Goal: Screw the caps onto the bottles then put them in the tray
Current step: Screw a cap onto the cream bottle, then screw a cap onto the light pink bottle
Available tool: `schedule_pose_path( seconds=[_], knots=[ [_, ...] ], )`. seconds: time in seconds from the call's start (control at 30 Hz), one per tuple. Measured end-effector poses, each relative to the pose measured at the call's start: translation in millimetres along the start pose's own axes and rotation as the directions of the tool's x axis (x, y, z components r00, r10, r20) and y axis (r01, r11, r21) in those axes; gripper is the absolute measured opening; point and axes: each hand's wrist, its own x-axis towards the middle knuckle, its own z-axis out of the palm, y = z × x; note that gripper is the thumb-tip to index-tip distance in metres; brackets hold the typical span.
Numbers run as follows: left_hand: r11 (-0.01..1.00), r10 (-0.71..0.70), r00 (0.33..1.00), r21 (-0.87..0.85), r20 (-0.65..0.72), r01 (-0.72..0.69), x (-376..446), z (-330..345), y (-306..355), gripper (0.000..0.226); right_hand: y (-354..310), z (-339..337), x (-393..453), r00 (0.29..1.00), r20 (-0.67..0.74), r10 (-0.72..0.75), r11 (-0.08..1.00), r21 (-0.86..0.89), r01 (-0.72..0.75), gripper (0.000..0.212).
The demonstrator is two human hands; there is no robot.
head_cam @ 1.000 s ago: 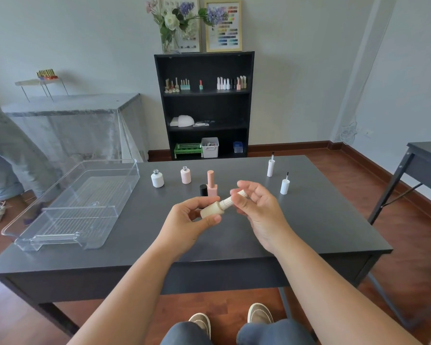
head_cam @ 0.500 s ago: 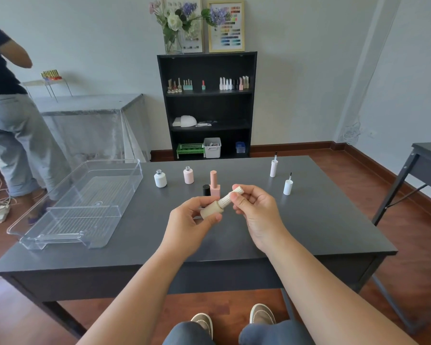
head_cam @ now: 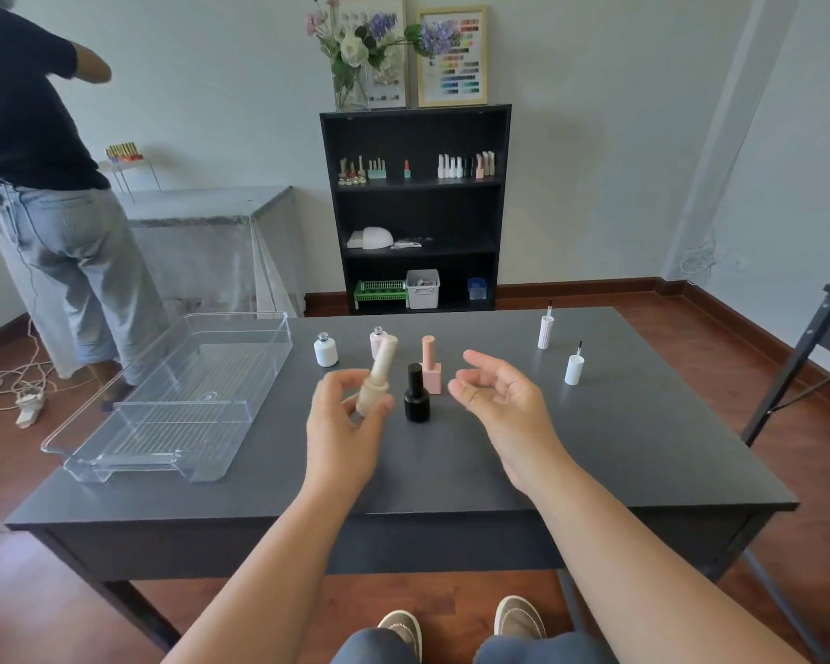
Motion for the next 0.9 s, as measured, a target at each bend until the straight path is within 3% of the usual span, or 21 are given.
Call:
schedule_pose_path(
  seconds=[0.1,0.23,0.5,0.73,0.8,0.9],
  knots=[
    [0.989,-0.146,0.988,-0.002,-0.057,0.146,19,-3,-5,0.029,5,-18,9,0.993,-0.116,0.024,0.999,-0.02,-0.026,0.028],
    [0.969,-0.233,0.973,0.083,-0.008,0.232,40,3,-12,0.028,17,-41,25,0.974,-0.214,0.079,0.995,-0.041,-0.09,0.033],
    [0.955,-0.225,0.969,0.223,0.106,0.197,60,23,-23,0.028,30,-55,68,0.907,-0.335,0.257,0.957,-0.042,-0.287,0.074],
    [0.96,-0.198,0.964,0.232,0.177,0.155,63,22,-37,0.031,31,-50,127,0.82,-0.452,0.351,0.934,0.1,-0.344,0.087],
    [0.968,-0.204,0.945,0.194,0.257,0.157,67,17,-40,0.035,32,-51,141,0.807,-0.442,0.392,0.92,0.165,-0.357,0.086],
    [0.968,-0.244,0.924,0.012,0.296,0.252,79,9,-47,0.044,32,-55,154,0.815,-0.378,0.439,0.891,0.304,-0.339,0.062]
  ],
)
